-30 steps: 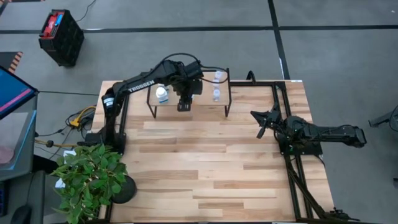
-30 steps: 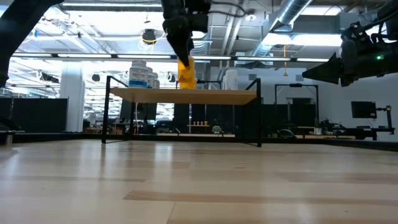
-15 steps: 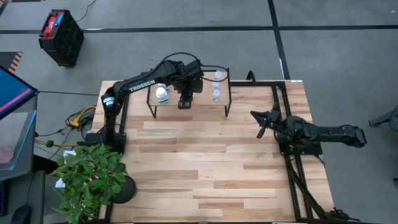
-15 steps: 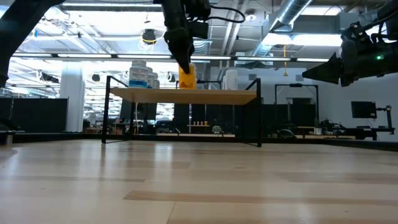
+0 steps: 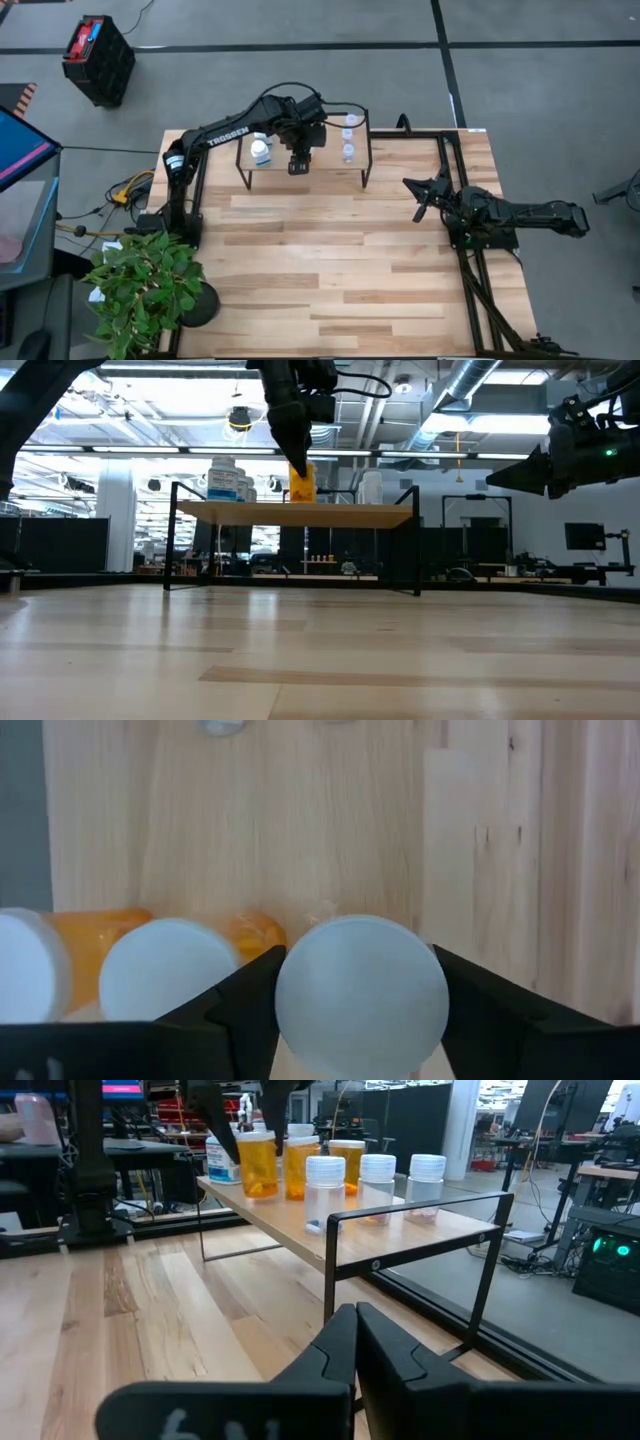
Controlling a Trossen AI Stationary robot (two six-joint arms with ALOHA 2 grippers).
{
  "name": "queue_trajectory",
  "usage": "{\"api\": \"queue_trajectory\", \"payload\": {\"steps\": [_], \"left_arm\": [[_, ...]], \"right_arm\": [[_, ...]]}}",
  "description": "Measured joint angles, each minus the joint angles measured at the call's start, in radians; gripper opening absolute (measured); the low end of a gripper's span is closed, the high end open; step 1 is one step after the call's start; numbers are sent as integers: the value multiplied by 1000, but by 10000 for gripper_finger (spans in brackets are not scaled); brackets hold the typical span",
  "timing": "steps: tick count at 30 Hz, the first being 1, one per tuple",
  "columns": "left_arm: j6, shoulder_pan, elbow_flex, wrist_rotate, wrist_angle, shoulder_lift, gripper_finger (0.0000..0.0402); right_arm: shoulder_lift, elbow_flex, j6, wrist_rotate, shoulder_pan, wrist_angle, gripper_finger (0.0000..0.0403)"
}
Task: Pick and place medicine bottles onto shelf by color
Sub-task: Put the orange pill bottle on the shelf aligned with the other orange pill bottles
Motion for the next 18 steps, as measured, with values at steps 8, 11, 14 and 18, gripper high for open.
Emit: {"api": "queue_trajectory", "payload": {"steps": [8, 11, 14, 18], "left_arm": [[-3, 0, 0, -5, 9, 0, 257], [-3, 0, 5, -8, 6, 0, 264], [5, -3, 24, -8, 11, 0, 266], [1, -4, 58, -9, 5, 0, 266]], "right_arm": [[0, 0, 0, 0, 0, 0, 29], [0, 0, 0, 0, 0, 0, 28], [0, 0, 0, 0, 0, 0, 27], [0, 0, 0, 0, 0, 0, 27]]}}
